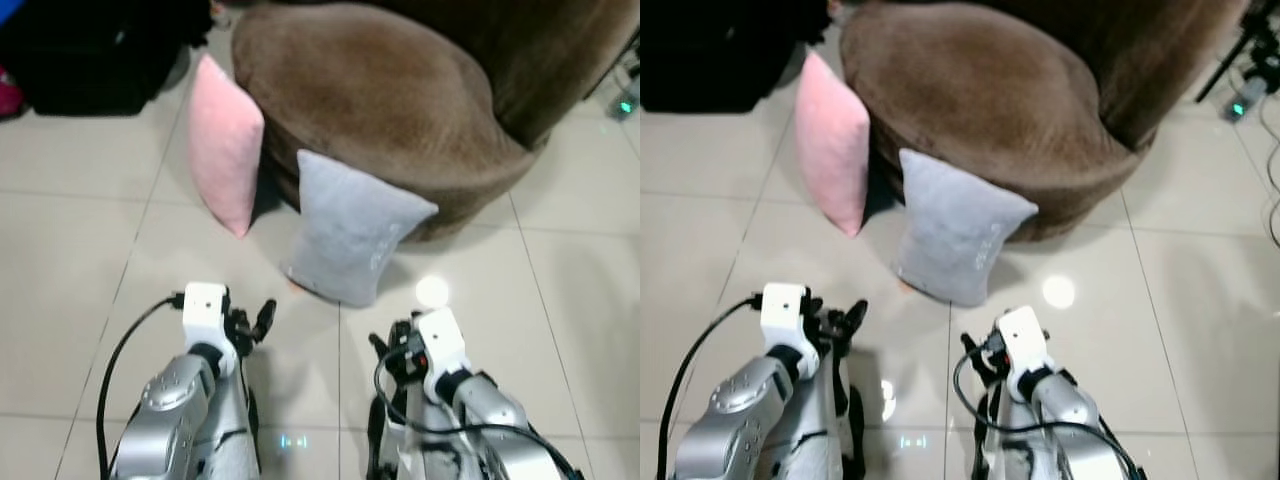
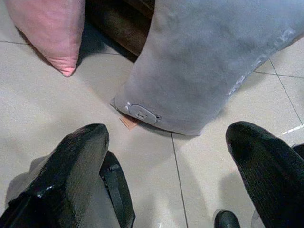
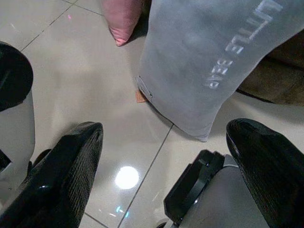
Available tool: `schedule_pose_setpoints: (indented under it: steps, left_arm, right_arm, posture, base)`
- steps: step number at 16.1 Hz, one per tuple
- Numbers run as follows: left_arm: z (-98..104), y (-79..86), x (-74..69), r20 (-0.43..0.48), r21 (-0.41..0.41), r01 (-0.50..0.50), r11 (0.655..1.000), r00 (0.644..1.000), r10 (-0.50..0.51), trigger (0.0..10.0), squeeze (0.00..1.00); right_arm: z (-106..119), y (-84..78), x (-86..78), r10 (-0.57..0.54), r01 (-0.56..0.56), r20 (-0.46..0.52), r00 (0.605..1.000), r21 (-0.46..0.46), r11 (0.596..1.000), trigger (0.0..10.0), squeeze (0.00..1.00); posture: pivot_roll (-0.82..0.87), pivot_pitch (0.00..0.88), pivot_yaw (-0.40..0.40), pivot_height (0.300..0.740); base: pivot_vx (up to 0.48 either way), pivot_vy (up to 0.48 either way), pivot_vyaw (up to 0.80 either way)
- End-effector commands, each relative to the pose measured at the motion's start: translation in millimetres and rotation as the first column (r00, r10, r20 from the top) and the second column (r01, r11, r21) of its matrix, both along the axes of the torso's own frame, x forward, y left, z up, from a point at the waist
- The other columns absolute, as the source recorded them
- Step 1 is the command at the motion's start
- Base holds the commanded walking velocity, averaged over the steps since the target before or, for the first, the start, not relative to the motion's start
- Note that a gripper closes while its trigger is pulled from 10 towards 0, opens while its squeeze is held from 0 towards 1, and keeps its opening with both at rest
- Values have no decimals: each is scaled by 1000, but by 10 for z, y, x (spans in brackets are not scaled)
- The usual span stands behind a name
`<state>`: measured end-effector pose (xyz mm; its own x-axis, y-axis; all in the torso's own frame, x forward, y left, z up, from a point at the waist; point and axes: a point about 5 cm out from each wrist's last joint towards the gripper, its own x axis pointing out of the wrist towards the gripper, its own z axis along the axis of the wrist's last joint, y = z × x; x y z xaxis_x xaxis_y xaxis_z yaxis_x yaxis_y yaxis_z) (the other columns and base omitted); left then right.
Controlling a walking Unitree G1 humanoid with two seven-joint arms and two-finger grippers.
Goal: Move the pillow to the sofa from floor
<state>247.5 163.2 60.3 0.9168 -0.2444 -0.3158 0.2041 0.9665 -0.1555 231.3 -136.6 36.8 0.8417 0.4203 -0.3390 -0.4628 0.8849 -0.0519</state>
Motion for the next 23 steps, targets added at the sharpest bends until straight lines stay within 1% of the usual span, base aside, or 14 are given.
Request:
schedule_pose_setpoints:
  steps: [1, 2, 3, 4, 5, 6, 8, 10, 13, 14, 17, 20, 23]
  left_arm:
    - [-45, -25, -46, -17, 14, 16, 1000, 1000, -16, 10000, 0]
    - [-14, -12, -36, 12, 31, 9, 999, 1000, -9, 10000, 0]
    - [105, 24, 1, 113, 68, -11, 998, 994, 4, 10000, 0]
    - [277, 56, 46, 234, 84, -38, 996, 972, 17, 10000, 0]
    - [405, 71, 89, 304, 82, -56, 995, 952, 29, 10000, 0]
    - [556, 69, 160, 373, 65, -70, 995, 927, 41, 10000, 0]
    - [581, 53, 177, 381, 74, -56, 996, 924, 23, 10000, 0]
    - [543, -16, 133, 398, 148, -1, 989, 916, -58, 10000, 0]
    - [541, -4, 125, 408, 149, -9, 989, 911, -54, 10000, 0]
    - [516, 3, 127, 394, 164, -1, 986, 917, -65, 10000, 0]
    - [471, 14, 151, 367, 203, 0, 979, 927, -76, 10000, 0]
    - [427, 6, 150, 341, 208, 15, 978, 936, -87, 10000, 0]
    - [401, -10, 142, 327, 220, 26, 975, 940, -99, 10000, 0]
  right_arm:
    - [28, -49, -12, -25, 25, 32, 999, 19, 1000, 10000, 0]
    - [225, -97, 42, -64, 50, 170, 983, 88, 995, 10000, 0]
    - [451, -172, 78, -95, 66, 306, 947, 104, 992, 10000, 0]
    - [585, -223, 98, -106, 85, 373, 922, 73, 994, 10000, 0]
    - [642, -246, 117, -123, 106, 402, 907, 64, 992, 10000, 0]
    - [678, -233, 153, -131, 121, 433, 892, 52, 991, 10000, 0]
    - [666, -206, 170, -130, 118, 423, 897, 54, 992, 10000, 0]
    - [621, -154, 153, -156, 132, 417, 895, 87, 987, 10000, 0]
    - [569, -141, 102, -166, 144, 408, 898, 85, 986, 10000, 0]
    - [562, -128, 93, -165, 143, 406, 899, 85, 986, 10000, 0]
    - [551, -106, 91, -162, 140, 404, 900, 85, 987, 10000, 0]
    - [521, -78, 78, -147, 126, 376, 915, 81, 989, 10000, 0]
    - [515, -69, 70, -147, 126, 371, 917, 82, 989, 10000, 0]
  posture:
    - [97, 268, -60, 471]
    - [98, 266, -59, 471]
    - [93, 267, -62, 471]
    - [94, 267, -64, 471]
    - [94, 266, -65, 471]
    - [94, 265, -65, 471]
    - [94, 265, -64, 471]
    - [98, 269, -63, 471]
    - [98, 274, -60, 471]
    - [97, 277, -57, 471]
    - [96, 279, -55, 471]
    - [94, 282, -52, 471]
    - [93, 286, -48, 471]
  base:
    - [0, 0, 0]
    - [0, 0, 0]
    - [0, 0, 0]
    - [0, 0, 0]
    - [0, 0, 0]
    - [0, 0, 0]
    - [0, 0, 0]
    - [0, 0, 0]
    - [0, 0, 0]
    - [0, 0, 0]
    - [468, 0, 0]
    - [480, 0, 0]
    - [480, 0, 0]
